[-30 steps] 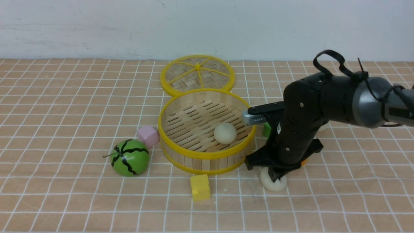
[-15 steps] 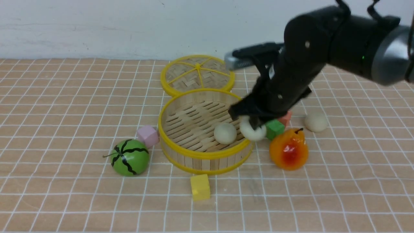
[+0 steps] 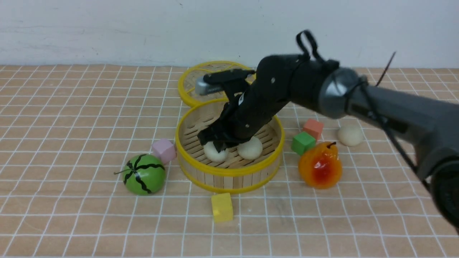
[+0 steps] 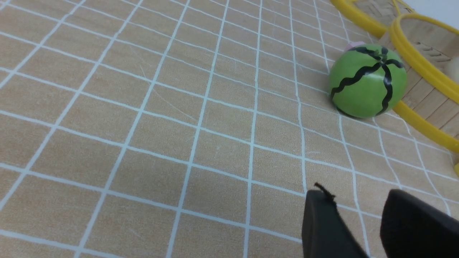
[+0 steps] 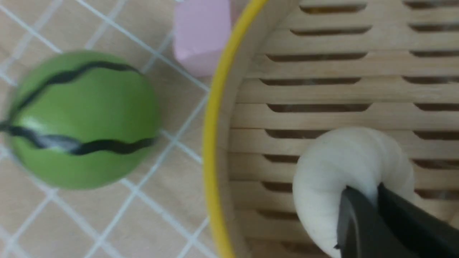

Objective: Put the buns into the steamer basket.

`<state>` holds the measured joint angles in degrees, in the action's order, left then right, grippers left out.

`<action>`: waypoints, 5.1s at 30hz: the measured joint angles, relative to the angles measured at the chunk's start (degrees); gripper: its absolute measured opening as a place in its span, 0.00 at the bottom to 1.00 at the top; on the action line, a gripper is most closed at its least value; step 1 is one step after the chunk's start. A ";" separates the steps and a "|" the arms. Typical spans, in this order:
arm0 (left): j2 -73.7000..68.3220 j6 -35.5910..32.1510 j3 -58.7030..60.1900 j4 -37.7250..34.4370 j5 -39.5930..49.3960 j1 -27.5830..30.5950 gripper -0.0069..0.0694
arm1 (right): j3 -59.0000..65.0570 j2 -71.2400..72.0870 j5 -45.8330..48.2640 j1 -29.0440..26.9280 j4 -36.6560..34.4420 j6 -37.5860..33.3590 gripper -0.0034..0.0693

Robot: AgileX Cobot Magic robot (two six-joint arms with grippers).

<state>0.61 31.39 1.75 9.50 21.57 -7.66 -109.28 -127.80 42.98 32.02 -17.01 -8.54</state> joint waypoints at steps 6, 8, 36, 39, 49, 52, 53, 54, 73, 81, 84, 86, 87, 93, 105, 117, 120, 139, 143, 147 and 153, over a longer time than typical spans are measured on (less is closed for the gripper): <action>0.00 0.00 0.00 0.00 0.00 0.00 0.41 | -0.76 -0.40 -1.18 0.00 0.70 0.00 0.34; 0.00 0.00 0.00 0.00 0.00 0.00 0.41 | -0.76 0.46 -0.29 -0.07 1.31 0.00 0.45; 0.00 0.00 0.00 0.00 0.00 0.00 0.41 | -1.11 4.54 11.81 -27.51 13.57 9.23 0.40; 0.00 0.00 0.00 0.00 0.00 0.00 0.41 | -1.11 2.19 9.56 -27.45 13.09 9.44 0.39; 0.00 0.00 0.00 0.00 0.00 0.00 0.40 | -1.11 -3.18 6.35 -27.45 14.13 9.62 0.31; 0.00 0.00 0.00 0.00 0.00 0.00 0.40 | -1.11 -2.69 6.00 -27.45 13.68 9.34 0.14; 0.00 0.00 0.00 0.00 0.00 0.00 0.40 | -1.11 -2.38 6.10 -27.45 12.65 8.96 0.10; 0.00 0.00 0.00 0.00 0.00 0.00 0.40 | -1.11 -1.81 6.28 -27.40 11.54 8.54 0.07; 0.00 0.00 0.00 0.00 0.00 0.00 0.40 | -1.16 0.86 -6.46 -12.66 -18.27 -22.35 0.06; 0.00 0.00 0.00 0.00 0.00 0.00 0.40 | -1.16 -4.84 -13.87 -11.42 -18.16 -22.61 0.20; 0.00 0.00 0.00 0.00 0.00 0.00 0.40 | -1.12 -4.28 -12.72 -11.47 -18.05 -22.50 0.38; 0.00 0.00 0.00 0.00 0.00 0.00 0.40 | -1.12 -3.24 -10.77 -11.47 -17.32 -22.29 0.50; 0.00 0.00 0.00 0.00 0.00 0.00 0.40 | -1.12 -2.82 -9.62 -11.53 -17.03 -22.23 0.56; 0.00 0.00 0.00 0.00 0.00 0.00 0.40 | -1.12 6.09 2.99 -14.49 -11.90 -16.00 0.79; 0.00 0.00 0.00 0.00 0.00 0.00 0.40 | 8.74 36.39 18.01 -27.75 4.54 -2.22 0.72; 0.00 0.00 0.00 0.00 0.00 0.00 0.40 | 60.17 80.03 -1.13 -29.66 3.28 -1.91 0.06; 0.00 0.00 0.00 0.00 0.00 0.00 0.40 | 68.13 87.77 -5.53 -29.66 2.74 -1.91 0.02; 0.00 0.00 0.00 0.00 0.00 0.00 0.40 | 92.03 110.00 -11.01 -29.66 2.09 -0.16 0.02; 0.00 0.00 0.00 0.00 0.00 0.00 0.40 | 92.39 110.00 -9.49 -29.66 2.09 -0.16 0.02; 0.00 0.00 0.00 0.00 0.00 0.00 0.40 | 92.62 110.00 -9.17 -29.66 3.68 -0.16 0.02; 0.00 0.00 0.00 -0.05 0.00 0.00 0.40 | 92.64 113.44 -9.35 -33.43 7.53 -0.21 0.03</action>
<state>0.61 31.39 1.75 9.45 21.57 -7.66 -16.64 -14.36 33.63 -1.41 -9.48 -8.75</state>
